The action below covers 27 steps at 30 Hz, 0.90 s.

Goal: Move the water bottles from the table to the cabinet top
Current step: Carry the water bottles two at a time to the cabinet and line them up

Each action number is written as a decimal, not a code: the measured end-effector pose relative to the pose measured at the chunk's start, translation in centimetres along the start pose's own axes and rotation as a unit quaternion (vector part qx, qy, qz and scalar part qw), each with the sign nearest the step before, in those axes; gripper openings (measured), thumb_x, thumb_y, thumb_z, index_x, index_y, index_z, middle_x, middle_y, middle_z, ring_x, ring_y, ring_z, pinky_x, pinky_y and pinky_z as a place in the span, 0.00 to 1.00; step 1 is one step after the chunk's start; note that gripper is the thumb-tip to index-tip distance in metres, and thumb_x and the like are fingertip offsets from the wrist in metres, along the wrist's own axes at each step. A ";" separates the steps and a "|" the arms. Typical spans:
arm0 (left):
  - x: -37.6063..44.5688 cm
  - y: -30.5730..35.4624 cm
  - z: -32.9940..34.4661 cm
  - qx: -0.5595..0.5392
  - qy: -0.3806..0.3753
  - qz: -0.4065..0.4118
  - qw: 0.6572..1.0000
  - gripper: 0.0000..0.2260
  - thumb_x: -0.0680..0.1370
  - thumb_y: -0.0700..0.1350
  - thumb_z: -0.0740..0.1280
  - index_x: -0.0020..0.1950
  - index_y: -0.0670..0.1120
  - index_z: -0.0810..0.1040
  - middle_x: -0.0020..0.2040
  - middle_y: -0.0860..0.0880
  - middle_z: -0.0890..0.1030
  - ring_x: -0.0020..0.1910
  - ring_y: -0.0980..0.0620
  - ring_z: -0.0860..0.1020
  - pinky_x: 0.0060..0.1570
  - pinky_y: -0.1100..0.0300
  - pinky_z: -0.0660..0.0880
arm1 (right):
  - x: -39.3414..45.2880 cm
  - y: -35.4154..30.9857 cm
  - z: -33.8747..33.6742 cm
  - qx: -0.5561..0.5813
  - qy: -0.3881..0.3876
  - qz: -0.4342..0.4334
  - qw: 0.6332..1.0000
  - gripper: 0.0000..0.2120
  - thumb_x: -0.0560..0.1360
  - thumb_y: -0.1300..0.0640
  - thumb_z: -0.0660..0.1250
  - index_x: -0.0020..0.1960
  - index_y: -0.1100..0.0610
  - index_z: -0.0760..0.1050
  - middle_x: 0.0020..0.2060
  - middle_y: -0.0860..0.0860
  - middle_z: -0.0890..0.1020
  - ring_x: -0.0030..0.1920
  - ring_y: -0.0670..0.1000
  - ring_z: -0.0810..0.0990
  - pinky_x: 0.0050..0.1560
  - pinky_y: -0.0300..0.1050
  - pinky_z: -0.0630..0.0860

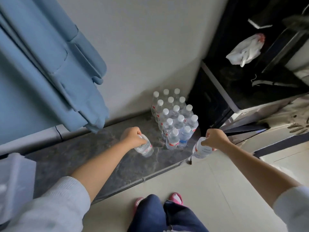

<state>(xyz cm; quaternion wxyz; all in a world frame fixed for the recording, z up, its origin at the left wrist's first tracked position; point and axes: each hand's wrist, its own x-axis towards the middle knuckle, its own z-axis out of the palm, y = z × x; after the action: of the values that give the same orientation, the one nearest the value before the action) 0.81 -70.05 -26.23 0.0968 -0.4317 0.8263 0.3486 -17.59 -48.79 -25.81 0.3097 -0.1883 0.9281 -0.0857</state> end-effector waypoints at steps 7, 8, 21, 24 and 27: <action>4.6 0.9 4.3 0.034 -0.032 -0.064 0.997 0.15 0.70 0.41 0.68 0.30 0.50 0.64 0.43 0.50 0.73 0.44 0.49 0.72 0.29 0.63 0.62 | 6.4 2.3 0.4 -0.019 -0.009 0.001 1.000 0.07 0.68 0.63 0.67 0.40 0.58 0.68 0.34 0.52 0.73 0.39 0.54 0.73 0.27 0.39 0.63; 5.3 0.8 4.7 0.036 -0.040 -0.069 0.996 0.15 0.70 0.41 0.68 0.30 0.50 0.64 0.41 0.50 0.72 0.44 0.50 0.71 0.28 0.65 0.61 | 7.3 2.4 0.6 -0.027 -0.019 0.001 0.999 0.06 0.68 0.63 0.67 0.42 0.58 0.70 0.37 0.53 0.74 0.40 0.54 0.75 0.29 0.40 0.65; 11.2 -1.4 8.3 0.081 -0.106 -0.104 0.986 0.17 0.71 0.39 0.67 0.31 0.48 0.59 0.33 0.52 0.66 0.40 0.48 0.69 0.31 0.62 0.59 | 15.5 2.3 3.2 -0.077 -0.075 -0.018 0.994 0.14 0.69 0.65 0.67 0.55 0.62 0.74 0.56 0.57 0.74 0.46 0.55 0.73 0.42 0.43 0.68; 11.8 -1.5 8.1 0.086 -0.113 -0.115 0.983 0.10 0.72 0.41 0.68 0.38 0.44 0.66 0.45 0.44 0.74 0.49 0.43 0.75 0.40 0.57 0.68 | 16.6 2.0 3.1 -0.085 -0.081 -0.021 0.993 0.14 0.70 0.65 0.66 0.55 0.62 0.74 0.50 0.55 0.70 0.44 0.52 0.70 0.41 0.42 0.67; 12.0 -1.4 7.8 0.086 -0.113 -0.125 0.982 0.07 0.73 0.41 0.68 0.43 0.42 0.70 0.54 0.40 0.77 0.50 0.44 0.75 0.42 0.60 0.65 | 17.6 1.6 2.8 -0.083 -0.084 -0.027 0.993 0.14 0.70 0.65 0.66 0.55 0.63 0.74 0.51 0.56 0.72 0.45 0.54 0.71 0.42 0.42 0.67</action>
<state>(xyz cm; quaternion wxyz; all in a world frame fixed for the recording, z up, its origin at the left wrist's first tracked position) -6.49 -73.20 -38.26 0.2686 -0.4798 0.7764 0.3081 -29.31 -54.53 -37.98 0.3675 -0.2446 0.8973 -0.0007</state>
